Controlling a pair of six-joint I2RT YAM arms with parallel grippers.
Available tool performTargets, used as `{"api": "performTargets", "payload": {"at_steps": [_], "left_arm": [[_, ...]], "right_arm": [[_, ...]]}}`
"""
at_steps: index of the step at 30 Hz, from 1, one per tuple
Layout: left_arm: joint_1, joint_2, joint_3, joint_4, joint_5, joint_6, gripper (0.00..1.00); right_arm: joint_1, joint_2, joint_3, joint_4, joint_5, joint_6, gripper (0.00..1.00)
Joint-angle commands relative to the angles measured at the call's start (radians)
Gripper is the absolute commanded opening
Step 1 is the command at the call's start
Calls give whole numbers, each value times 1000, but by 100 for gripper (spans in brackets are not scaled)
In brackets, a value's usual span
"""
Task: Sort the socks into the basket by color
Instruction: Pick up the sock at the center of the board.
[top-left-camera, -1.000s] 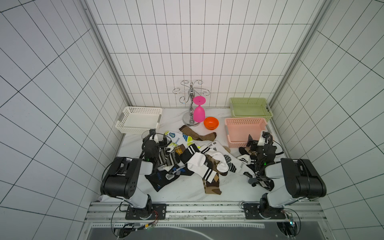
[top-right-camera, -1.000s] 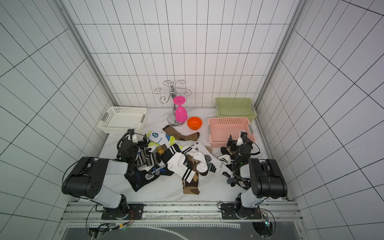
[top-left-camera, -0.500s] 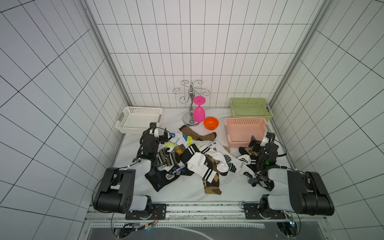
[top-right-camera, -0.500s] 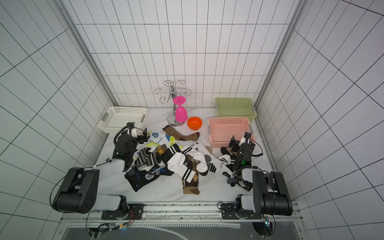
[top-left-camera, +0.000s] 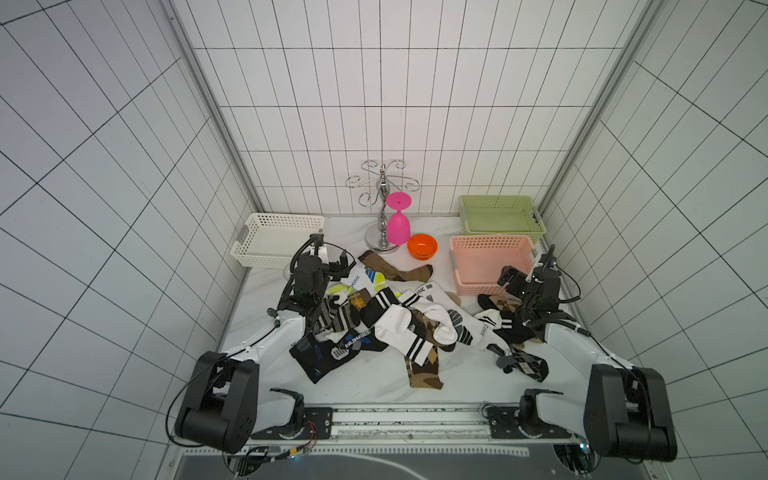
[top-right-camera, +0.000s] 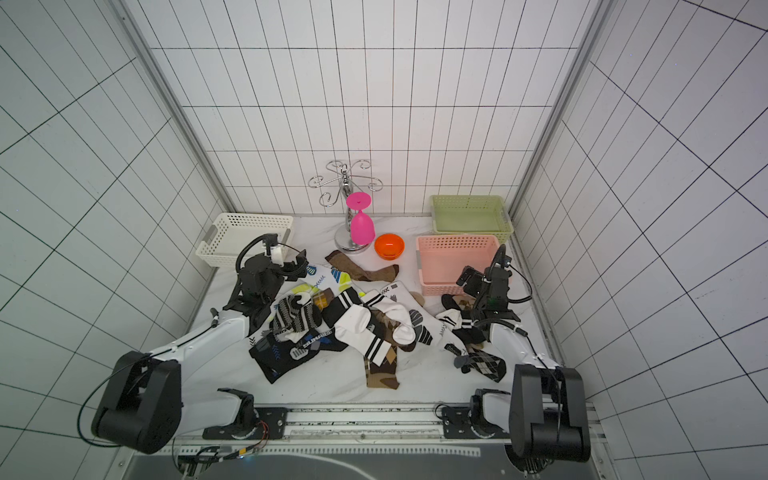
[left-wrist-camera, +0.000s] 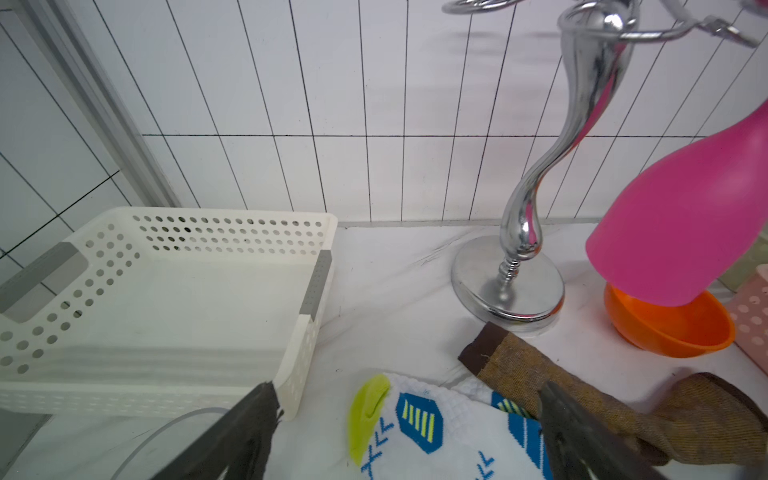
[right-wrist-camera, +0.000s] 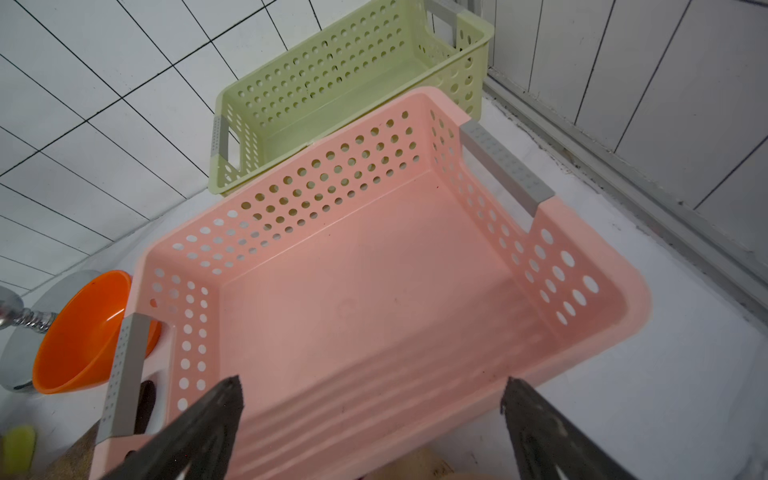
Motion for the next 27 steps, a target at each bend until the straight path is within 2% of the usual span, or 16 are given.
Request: {"api": "performTargets", "payload": {"at_steps": [1, 6, 12, 15, 20, 23, 27], "left_arm": [[-55, -27, 69, -182, -40, -58, 98], [-114, -14, 196, -487, -113, -184, 98], [-115, 25, 257, -765, -88, -355, 94], [-116, 49, 266, -873, -52, -409, 88], [-111, 71, 251, -1000, -128, -514, 87], [-100, 61, 226, -1006, -187, -544, 91], [-60, 88, 216, -996, -187, -566, 92]], "right_arm": [[42, 12, 200, -219, -92, 9, 99], [99, 56, 318, -384, -172, -32, 99], [167, 82, 395, -498, -210, -86, 98], [183, 83, 417, -524, -225, -102, 98], [202, 83, 429, -541, -232, -111, 99], [208, 88, 428, -545, -239, -115, 99], [219, 95, 426, -542, -253, -115, 99]]}}
